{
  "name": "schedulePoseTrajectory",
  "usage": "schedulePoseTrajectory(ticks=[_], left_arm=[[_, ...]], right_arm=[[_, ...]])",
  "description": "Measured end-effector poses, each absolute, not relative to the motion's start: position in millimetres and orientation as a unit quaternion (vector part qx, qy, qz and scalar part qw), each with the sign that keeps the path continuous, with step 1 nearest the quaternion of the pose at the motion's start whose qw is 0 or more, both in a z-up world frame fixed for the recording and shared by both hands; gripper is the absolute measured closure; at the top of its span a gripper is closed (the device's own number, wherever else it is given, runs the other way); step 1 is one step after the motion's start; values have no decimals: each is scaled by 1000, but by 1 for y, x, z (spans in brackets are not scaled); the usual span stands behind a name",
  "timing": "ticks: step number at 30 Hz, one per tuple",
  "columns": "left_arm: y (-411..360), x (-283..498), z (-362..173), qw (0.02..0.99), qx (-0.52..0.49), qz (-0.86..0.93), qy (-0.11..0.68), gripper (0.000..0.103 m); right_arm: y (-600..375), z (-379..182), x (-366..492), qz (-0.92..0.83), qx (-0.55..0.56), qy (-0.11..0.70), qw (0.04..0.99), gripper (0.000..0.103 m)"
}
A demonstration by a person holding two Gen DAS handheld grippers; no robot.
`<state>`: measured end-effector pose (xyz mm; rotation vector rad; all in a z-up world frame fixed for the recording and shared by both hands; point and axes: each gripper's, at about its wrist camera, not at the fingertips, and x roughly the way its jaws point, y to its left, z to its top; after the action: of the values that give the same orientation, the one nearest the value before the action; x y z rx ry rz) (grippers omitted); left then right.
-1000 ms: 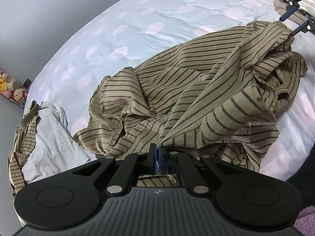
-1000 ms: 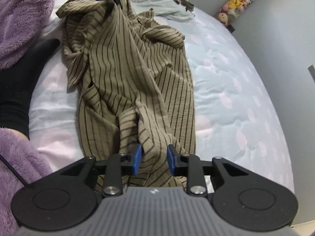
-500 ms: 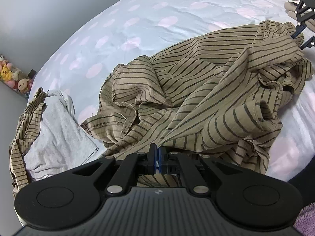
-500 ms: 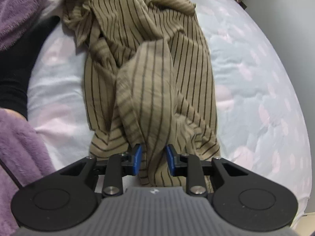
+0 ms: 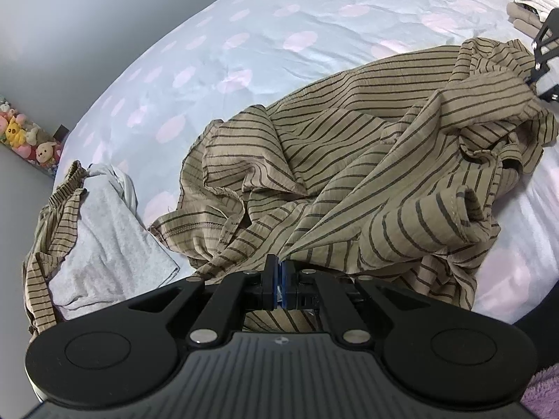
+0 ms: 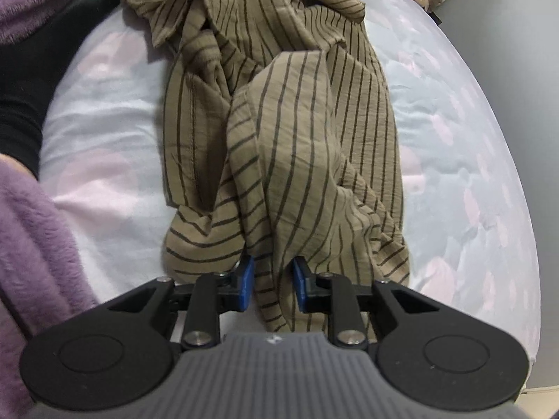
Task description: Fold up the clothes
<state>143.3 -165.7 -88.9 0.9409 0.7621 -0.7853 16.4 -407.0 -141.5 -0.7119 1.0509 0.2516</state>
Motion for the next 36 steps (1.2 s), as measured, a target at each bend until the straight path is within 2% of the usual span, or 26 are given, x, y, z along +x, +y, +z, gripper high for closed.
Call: schedulePoseTrajectory(ticks=[2,5,14,20,23,26,31,33,36], left_arm=[[-165,141,-84,752,433,-358,345,103],[-163,139,-78,755,434,-355,340,103],[-181,122,-80,744,441,-386,321,103],[-198,120,-79,739,451,-391,313,103],[-202,124,-81,736,456,-388,314,103],[-202,124,-83,736,456,-390,313,103],[-202,123,-87,734,457,-394,311,103],[-201,124,-88,734,457,-395,311,103],[-198,126,-88,735,455,-395,312,103]], right_arm=[[-407,-147,17,113,-337,491,795,96],[-409,-137,10,109,-339,478,803,99],[-469,-102,-7,-32,-284,493,822,102],[-478,-109,-3,-42,-283,510,811,101],[-472,-110,-4,-34,-303,506,807,100],[-457,-97,-12,-19,-337,487,806,94],[-428,-78,-24,13,-395,453,799,93],[-412,-78,-24,41,-424,446,787,80],[-394,-84,-21,79,-450,442,772,76]])
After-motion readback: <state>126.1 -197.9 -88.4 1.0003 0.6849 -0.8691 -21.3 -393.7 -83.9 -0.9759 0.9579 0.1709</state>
